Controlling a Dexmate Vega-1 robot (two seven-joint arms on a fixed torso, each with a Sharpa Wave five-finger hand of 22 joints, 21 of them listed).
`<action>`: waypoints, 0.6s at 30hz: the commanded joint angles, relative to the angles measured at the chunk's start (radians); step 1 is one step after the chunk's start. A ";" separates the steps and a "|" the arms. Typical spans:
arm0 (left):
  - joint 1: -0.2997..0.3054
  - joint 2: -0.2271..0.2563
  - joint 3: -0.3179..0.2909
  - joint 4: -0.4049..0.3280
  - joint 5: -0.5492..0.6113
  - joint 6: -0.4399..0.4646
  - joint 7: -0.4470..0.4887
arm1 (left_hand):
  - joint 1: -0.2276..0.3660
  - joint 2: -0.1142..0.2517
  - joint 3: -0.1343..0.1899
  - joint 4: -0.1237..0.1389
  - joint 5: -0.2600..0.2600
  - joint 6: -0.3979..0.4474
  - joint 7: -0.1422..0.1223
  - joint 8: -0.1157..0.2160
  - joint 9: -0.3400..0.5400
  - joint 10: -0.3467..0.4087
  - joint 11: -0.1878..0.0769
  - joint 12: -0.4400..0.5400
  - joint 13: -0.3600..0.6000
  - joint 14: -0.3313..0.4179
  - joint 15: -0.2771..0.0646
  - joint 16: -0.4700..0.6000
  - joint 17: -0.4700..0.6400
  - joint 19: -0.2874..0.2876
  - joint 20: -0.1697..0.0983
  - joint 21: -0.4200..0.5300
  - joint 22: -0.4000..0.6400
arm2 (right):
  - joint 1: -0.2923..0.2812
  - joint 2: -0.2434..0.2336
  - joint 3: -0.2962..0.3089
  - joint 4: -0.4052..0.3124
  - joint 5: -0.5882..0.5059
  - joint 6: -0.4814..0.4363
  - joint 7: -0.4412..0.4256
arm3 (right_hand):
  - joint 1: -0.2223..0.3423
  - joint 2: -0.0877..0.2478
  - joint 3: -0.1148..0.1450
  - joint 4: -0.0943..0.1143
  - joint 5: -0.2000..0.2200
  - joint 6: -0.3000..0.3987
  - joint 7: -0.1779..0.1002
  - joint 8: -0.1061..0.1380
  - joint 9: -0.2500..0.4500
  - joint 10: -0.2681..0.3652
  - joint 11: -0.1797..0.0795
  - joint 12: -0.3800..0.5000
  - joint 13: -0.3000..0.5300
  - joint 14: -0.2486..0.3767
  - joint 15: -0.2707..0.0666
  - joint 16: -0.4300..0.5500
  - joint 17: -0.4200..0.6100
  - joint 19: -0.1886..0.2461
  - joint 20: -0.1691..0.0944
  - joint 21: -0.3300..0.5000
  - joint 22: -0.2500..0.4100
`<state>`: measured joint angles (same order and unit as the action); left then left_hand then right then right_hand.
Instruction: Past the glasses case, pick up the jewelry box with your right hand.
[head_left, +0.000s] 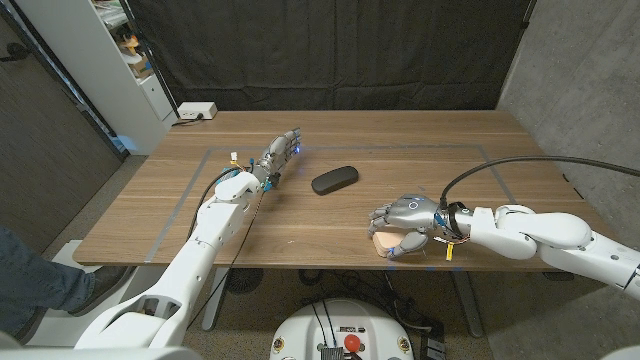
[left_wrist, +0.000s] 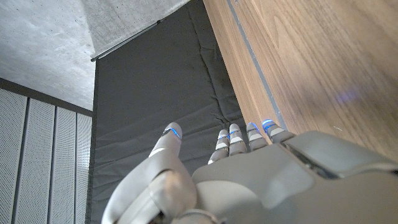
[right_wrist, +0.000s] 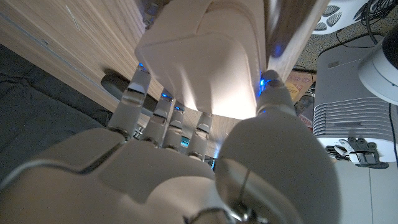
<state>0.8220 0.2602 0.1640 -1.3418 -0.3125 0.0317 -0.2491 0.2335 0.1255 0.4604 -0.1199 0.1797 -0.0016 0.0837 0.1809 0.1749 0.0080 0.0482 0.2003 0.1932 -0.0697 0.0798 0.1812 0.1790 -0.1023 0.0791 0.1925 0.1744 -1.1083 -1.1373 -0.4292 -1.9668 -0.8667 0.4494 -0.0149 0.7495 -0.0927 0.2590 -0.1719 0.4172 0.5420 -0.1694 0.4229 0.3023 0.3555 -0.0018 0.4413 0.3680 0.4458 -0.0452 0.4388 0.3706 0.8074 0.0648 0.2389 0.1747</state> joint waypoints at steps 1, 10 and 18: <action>-0.013 -0.005 -0.003 0.030 -0.002 -0.015 -0.016 | 0.007 -0.008 0.003 0.003 -0.005 0.001 -0.002 0.006 0.004 -0.004 -0.001 0.010 0.002 0.002 0.011 0.006 0.003 -0.001 0.005 0.005 0.005 | 0.007 0.006 0.003 -0.001 0.005 0.003 -0.005 | 0.149 0.132 0.030 0.024 -0.010 0.012 0.003 0.012 0.010 0.075 -0.058 0.015 0.011 0.019 -0.030 0.010 0.013 0.016 -0.005 0.007 0.004; -0.021 -0.007 -0.008 0.048 -0.002 -0.024 -0.026 | 0.007 -0.009 0.003 0.003 -0.005 0.001 -0.002 0.005 0.004 -0.004 -0.001 0.010 0.002 0.002 0.011 0.006 0.003 -0.001 0.006 0.006 0.005 | 0.000 0.004 0.018 -0.023 0.016 -0.015 0.005 | 0.167 0.139 0.022 0.023 -0.044 0.033 0.009 0.039 0.032 0.085 -0.061 0.037 0.038 0.069 -0.042 0.054 0.065 0.037 -0.022 0.009 0.006; -0.018 -0.006 -0.016 0.047 -0.005 -0.027 -0.029 | 0.006 -0.010 0.003 0.003 -0.005 0.001 -0.003 0.005 0.004 -0.003 -0.002 0.011 0.002 0.001 0.011 0.006 0.003 -0.001 0.006 0.006 0.005 | -0.007 -0.007 0.035 -0.047 0.030 -0.021 0.021 | 0.176 0.145 0.022 0.024 -0.059 0.036 0.008 0.049 0.041 0.088 -0.062 0.047 0.051 0.083 -0.045 0.069 0.090 0.042 -0.022 0.008 0.006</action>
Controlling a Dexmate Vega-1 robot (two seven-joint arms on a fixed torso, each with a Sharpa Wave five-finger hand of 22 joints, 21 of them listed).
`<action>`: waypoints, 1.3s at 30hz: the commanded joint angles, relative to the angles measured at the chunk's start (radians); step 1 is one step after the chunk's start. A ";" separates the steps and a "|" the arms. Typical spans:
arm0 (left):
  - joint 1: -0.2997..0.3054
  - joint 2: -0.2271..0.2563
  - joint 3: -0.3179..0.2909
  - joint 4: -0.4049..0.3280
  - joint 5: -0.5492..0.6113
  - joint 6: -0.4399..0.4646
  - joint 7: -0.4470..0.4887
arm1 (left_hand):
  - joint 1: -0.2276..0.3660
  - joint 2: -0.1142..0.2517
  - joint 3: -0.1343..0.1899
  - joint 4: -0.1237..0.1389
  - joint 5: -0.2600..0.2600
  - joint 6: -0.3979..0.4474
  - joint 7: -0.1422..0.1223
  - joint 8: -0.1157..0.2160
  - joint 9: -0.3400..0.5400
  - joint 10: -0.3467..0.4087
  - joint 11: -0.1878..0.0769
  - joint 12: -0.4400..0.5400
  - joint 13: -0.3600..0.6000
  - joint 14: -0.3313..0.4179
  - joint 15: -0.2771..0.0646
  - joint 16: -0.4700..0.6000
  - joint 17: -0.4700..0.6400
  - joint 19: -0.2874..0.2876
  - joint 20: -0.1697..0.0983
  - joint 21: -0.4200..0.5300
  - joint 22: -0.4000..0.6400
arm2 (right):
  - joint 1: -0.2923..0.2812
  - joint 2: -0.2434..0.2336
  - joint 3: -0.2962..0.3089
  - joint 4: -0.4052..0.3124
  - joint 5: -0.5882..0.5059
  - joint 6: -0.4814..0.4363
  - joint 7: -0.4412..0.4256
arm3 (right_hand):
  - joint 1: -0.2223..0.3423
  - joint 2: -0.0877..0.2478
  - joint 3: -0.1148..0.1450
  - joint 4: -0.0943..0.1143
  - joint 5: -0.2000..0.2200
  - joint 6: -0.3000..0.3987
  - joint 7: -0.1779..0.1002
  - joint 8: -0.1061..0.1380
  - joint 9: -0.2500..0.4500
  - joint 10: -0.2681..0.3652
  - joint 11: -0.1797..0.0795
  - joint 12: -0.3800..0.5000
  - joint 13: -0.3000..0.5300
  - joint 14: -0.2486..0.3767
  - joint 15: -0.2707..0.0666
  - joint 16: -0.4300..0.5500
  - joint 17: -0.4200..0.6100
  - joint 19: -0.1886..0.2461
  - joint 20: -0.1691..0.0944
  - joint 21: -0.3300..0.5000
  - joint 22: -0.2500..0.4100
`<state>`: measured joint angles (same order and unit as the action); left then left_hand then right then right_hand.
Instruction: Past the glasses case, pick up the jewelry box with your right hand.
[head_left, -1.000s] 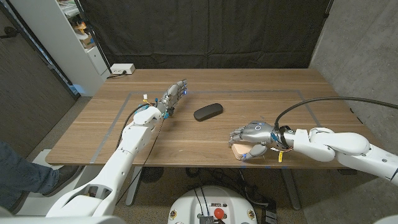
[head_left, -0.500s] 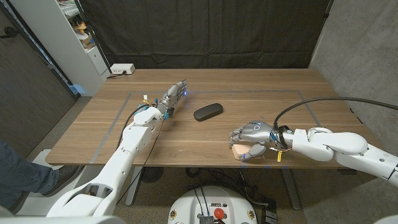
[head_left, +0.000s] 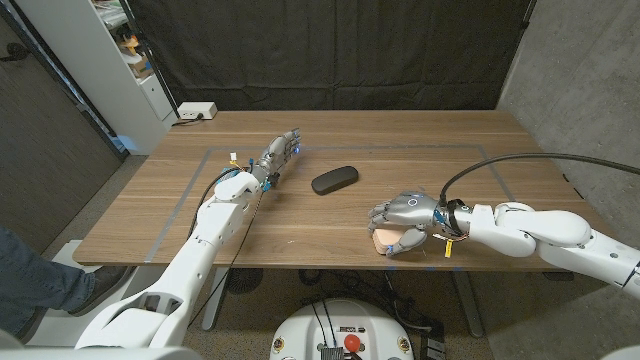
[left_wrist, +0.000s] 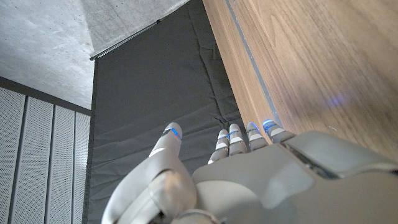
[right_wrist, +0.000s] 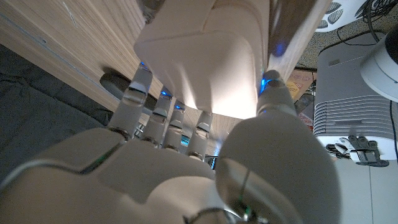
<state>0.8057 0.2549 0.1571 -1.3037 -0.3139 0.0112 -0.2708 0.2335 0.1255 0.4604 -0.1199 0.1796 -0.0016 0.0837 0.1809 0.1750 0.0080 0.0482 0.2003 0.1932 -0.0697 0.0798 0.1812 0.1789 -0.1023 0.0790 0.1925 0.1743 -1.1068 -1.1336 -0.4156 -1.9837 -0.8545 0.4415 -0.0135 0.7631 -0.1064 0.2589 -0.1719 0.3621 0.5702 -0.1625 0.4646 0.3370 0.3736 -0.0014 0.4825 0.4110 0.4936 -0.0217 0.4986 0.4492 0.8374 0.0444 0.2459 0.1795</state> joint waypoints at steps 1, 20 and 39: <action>-0.001 0.000 -0.010 0.009 -0.004 -0.007 -0.008 | 0.006 -0.010 0.003 0.003 -0.005 0.002 -0.003 0.006 0.004 -0.003 -0.001 0.010 0.002 0.001 0.011 0.006 0.003 -0.001 0.007 0.006 0.005 | -0.009 -0.012 0.024 -0.032 0.020 -0.012 0.020 | 0.164 0.159 0.023 0.023 -0.005 0.008 0.002 0.008 0.007 0.069 -0.062 0.006 0.010 0.035 -0.069 0.009 0.014 0.012 -0.003 0.001 0.002; -0.005 -0.002 -0.018 0.014 -0.008 -0.018 -0.016 | 0.006 -0.010 0.003 0.004 -0.005 0.003 -0.003 0.006 0.004 -0.003 0.000 0.011 0.002 0.002 0.012 0.006 0.003 0.000 0.005 0.006 0.005 | -0.036 -0.046 0.093 -0.096 0.066 -0.013 0.054 | 0.173 0.167 0.028 0.025 -0.030 0.006 0.003 0.020 0.023 0.060 -0.062 0.016 0.030 0.041 -0.070 0.008 0.040 0.016 -0.005 -0.002 0.003; -0.003 0.004 -0.020 -0.013 -0.006 -0.016 -0.007 | 0.008 -0.008 0.005 0.003 -0.004 0.003 0.008 0.006 0.004 -0.003 0.020 0.011 0.002 0.004 0.018 0.007 0.003 0.002 -0.007 0.007 0.005 | -0.047 -0.049 0.140 -0.125 0.089 -0.010 0.083 | 0.179 0.173 0.035 0.027 -0.057 0.010 0.004 0.033 0.038 0.051 -0.063 0.025 0.050 0.051 -0.073 0.003 0.061 0.018 -0.004 -0.005 0.003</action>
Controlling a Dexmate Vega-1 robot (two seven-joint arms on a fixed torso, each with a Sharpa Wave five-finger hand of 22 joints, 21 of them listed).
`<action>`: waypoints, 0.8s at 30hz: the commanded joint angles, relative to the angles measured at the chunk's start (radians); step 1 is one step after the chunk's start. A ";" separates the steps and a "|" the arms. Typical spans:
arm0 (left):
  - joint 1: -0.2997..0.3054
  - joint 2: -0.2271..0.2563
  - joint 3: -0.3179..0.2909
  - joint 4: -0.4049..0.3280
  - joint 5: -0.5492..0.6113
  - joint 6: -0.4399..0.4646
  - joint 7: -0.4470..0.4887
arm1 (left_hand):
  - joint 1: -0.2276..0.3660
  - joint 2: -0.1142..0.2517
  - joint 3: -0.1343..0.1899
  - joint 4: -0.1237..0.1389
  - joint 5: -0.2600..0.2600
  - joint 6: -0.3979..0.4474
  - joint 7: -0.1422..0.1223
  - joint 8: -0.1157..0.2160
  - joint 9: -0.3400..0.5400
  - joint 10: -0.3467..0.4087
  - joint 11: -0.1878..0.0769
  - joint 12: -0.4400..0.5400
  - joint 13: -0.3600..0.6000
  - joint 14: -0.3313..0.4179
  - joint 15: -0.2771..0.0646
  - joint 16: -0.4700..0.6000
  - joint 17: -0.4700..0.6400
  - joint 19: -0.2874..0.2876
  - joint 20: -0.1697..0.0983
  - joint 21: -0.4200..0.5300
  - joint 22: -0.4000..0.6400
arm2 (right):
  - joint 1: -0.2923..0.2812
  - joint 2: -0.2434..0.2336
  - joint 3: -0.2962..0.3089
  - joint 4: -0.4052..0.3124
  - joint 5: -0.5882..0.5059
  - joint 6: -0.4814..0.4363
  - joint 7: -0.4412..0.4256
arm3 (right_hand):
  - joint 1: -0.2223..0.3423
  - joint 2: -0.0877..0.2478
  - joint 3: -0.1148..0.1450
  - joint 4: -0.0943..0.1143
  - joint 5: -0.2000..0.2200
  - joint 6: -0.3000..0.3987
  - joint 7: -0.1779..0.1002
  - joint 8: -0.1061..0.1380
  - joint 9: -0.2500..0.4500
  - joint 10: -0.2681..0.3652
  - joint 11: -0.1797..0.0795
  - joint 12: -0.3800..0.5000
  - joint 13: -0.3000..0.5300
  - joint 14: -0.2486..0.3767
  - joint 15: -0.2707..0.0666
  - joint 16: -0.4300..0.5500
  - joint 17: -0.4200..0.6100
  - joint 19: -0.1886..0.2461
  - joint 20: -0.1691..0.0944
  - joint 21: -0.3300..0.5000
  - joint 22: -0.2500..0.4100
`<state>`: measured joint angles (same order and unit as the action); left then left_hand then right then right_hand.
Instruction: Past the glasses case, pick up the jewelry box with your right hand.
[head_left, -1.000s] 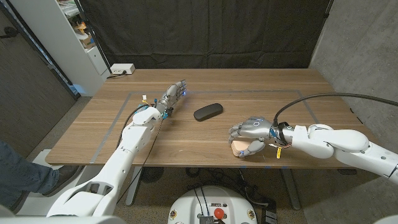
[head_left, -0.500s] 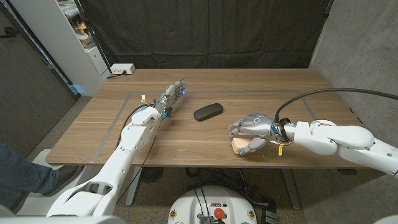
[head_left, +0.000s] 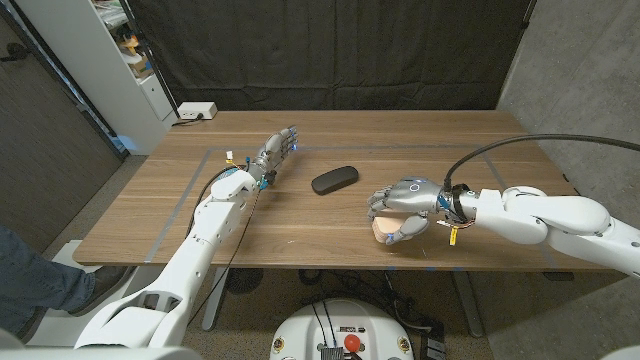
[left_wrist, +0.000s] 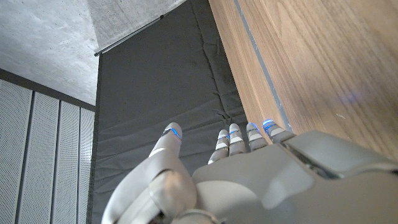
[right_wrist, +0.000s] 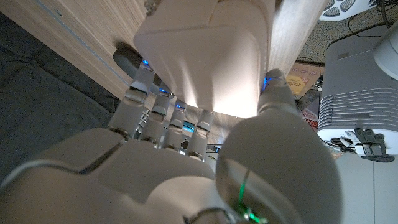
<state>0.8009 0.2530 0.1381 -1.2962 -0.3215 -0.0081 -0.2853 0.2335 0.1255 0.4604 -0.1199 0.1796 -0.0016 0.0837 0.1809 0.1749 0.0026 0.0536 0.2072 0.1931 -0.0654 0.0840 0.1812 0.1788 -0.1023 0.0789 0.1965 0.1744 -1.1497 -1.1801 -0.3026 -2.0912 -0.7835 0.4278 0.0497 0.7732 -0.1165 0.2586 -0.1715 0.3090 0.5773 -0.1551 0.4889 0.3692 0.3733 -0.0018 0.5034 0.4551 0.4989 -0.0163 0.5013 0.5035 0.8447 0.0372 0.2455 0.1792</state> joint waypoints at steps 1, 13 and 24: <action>0.002 0.006 -0.002 -0.022 0.001 0.004 0.007 | 0.008 -0.008 0.005 0.003 -0.004 0.002 0.009 0.005 0.004 0.002 0.016 0.004 0.002 0.000 0.015 0.007 0.003 0.002 -0.008 0.003 0.005 | -0.005 -0.003 0.030 -0.019 0.021 0.003 0.023 | 0.170 0.184 0.036 0.027 -0.005 0.004 -0.003 0.010 0.006 0.048 -0.062 0.004 0.007 0.045 -0.077 -0.001 0.008 0.011 0.003 -0.004 0.004; 0.007 0.012 0.005 -0.045 0.002 0.010 0.010 | 0.009 -0.008 0.006 0.003 -0.004 0.002 0.009 0.005 0.004 0.002 0.016 0.004 0.002 -0.001 0.014 0.006 0.003 0.001 -0.011 0.003 0.005 | -0.033 -0.024 0.085 -0.046 0.048 0.011 0.031 | 0.171 0.186 0.040 0.029 -0.024 0.024 -0.010 0.025 0.016 0.041 -0.061 0.008 0.019 0.048 -0.080 -0.009 0.020 0.012 0.003 -0.006 0.004; 0.019 0.018 0.009 -0.071 0.000 0.016 0.014 | 0.009 -0.008 0.006 0.003 -0.005 0.002 0.008 0.005 0.004 0.002 0.015 0.004 0.002 -0.002 0.014 0.006 0.002 0.001 -0.011 0.002 0.005 | -0.081 -0.046 0.159 -0.079 0.080 0.013 0.054 | 0.169 0.186 0.042 0.031 -0.038 0.031 -0.008 0.033 0.022 0.044 -0.060 0.013 0.027 0.055 -0.078 -0.013 0.029 0.014 0.003 -0.007 0.005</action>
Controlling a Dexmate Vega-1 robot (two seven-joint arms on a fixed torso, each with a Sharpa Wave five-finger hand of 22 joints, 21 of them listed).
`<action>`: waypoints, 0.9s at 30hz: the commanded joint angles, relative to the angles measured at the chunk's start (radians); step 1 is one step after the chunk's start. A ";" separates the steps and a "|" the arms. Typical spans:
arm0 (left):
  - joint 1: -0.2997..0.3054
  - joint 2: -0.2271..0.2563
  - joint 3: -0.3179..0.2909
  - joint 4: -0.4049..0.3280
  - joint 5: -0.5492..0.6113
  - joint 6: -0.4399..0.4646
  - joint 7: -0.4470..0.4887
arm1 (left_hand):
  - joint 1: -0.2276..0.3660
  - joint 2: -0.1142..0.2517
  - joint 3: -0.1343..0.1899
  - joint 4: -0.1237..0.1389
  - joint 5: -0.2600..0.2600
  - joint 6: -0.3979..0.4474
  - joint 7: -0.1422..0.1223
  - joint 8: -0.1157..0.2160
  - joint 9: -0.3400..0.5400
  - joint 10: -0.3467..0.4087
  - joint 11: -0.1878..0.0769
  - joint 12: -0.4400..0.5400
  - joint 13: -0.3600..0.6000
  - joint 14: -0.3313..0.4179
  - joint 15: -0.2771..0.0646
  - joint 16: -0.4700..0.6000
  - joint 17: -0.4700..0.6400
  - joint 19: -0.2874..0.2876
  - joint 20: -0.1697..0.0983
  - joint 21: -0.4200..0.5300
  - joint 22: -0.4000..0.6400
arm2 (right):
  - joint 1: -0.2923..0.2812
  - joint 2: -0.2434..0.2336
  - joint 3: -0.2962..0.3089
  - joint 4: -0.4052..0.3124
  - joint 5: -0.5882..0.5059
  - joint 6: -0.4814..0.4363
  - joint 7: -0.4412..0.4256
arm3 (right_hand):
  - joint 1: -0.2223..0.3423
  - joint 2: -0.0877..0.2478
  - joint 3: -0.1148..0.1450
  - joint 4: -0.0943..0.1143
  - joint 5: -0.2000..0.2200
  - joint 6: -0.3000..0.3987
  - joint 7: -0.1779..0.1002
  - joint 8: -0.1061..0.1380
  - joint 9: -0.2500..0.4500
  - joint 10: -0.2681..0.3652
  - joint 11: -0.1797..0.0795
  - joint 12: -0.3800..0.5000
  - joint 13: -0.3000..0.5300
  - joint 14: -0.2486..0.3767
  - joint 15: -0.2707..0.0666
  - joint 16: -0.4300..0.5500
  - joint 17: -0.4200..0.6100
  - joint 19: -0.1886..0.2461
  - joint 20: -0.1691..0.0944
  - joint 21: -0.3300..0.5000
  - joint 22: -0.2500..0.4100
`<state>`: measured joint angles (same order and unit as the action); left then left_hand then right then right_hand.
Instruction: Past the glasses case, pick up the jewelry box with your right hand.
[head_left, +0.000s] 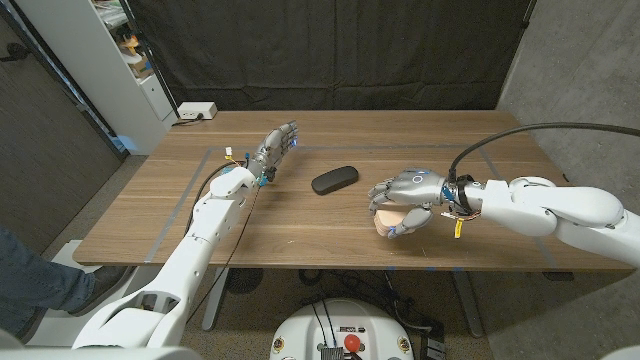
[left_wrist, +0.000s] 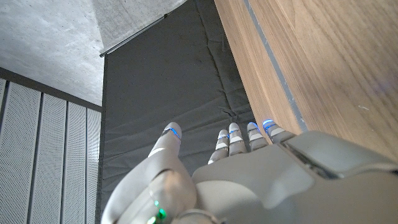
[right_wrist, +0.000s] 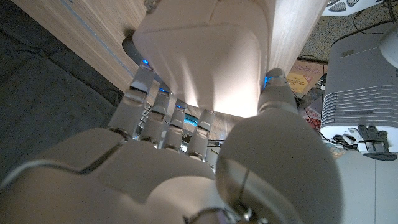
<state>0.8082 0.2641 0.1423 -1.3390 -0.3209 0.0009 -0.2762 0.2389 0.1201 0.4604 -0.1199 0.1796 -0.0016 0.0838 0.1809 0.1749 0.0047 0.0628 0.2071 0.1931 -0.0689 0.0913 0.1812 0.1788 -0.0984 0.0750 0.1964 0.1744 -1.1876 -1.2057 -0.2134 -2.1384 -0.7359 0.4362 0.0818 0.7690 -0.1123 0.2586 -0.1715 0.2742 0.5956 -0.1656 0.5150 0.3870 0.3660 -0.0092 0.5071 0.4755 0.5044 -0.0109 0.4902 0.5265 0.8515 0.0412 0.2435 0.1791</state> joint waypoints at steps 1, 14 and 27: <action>0.014 0.008 0.004 -0.031 -0.001 0.008 0.005 | 0.004 -0.003 0.006 0.003 -0.005 0.002 0.008 0.005 0.004 0.000 0.006 0.004 0.002 0.002 0.006 0.006 0.003 -0.003 -0.007 0.002 0.005 | -0.046 -0.021 0.076 -0.034 0.034 0.006 0.024 | 0.173 0.182 0.042 0.031 -0.004 0.013 0.002 0.008 0.005 0.051 -0.052 0.010 0.007 0.050 -0.085 -0.002 0.007 0.007 -0.001 -0.005 0.005; 0.026 0.022 -0.001 -0.053 -0.009 0.012 0.005 | 0.004 -0.003 0.006 0.003 -0.005 0.002 0.007 0.005 0.003 0.001 0.004 0.004 0.002 0.002 0.006 0.006 0.002 -0.003 -0.008 0.002 0.005 | -0.079 -0.011 0.151 -0.071 0.063 0.022 0.068 | 0.174 0.182 0.046 0.031 -0.018 0.022 0.006 0.016 0.011 0.058 -0.050 0.017 0.016 0.057 -0.086 -0.008 0.016 0.013 -0.005 -0.004 0.005; 0.022 0.025 -0.004 -0.052 -0.012 0.011 0.007 | 0.005 -0.003 0.006 0.002 -0.005 0.003 0.008 0.006 0.003 0.001 0.006 0.004 0.002 0.003 0.005 0.006 0.002 -0.004 -0.008 0.002 0.005 | -0.075 0.019 0.201 -0.089 0.082 0.057 0.120 | 0.172 0.183 0.050 0.032 -0.030 0.022 0.008 0.020 0.016 0.062 -0.052 0.023 0.024 0.062 -0.086 -0.014 0.027 0.017 -0.004 -0.004 0.005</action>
<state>0.8312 0.2849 0.1411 -1.3881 -0.3298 0.0105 -0.2707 0.2389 0.1201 0.4604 -0.1199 0.1796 -0.0016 0.0837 0.1809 0.1749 0.0047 0.0627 0.2071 0.1930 -0.0689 0.0912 0.1812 0.1788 -0.0985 0.0751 0.1964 0.1744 -1.2610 -1.2088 -0.0539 -2.2114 -0.6710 0.4705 0.1624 0.7666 -0.1099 0.2670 -0.1752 0.2461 0.6075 -0.1604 0.5314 0.3970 0.3661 -0.0093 0.5228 0.4941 0.5132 -0.0021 0.4786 0.5481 0.8553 0.0373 0.2429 0.1791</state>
